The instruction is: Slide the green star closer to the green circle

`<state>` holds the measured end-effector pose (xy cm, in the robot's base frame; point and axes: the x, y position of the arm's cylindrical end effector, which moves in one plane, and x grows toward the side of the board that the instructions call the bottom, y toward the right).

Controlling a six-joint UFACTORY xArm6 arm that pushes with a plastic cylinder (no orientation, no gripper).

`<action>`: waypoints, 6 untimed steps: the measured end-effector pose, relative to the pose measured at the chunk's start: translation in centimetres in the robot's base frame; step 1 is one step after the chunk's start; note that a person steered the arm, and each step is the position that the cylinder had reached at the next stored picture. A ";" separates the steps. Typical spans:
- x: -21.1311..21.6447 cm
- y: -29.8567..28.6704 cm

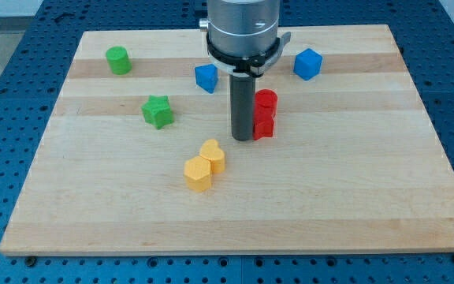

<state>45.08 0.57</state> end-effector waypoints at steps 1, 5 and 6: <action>-0.2 -1.0; -3.8 -13.6; -5.6 -16.5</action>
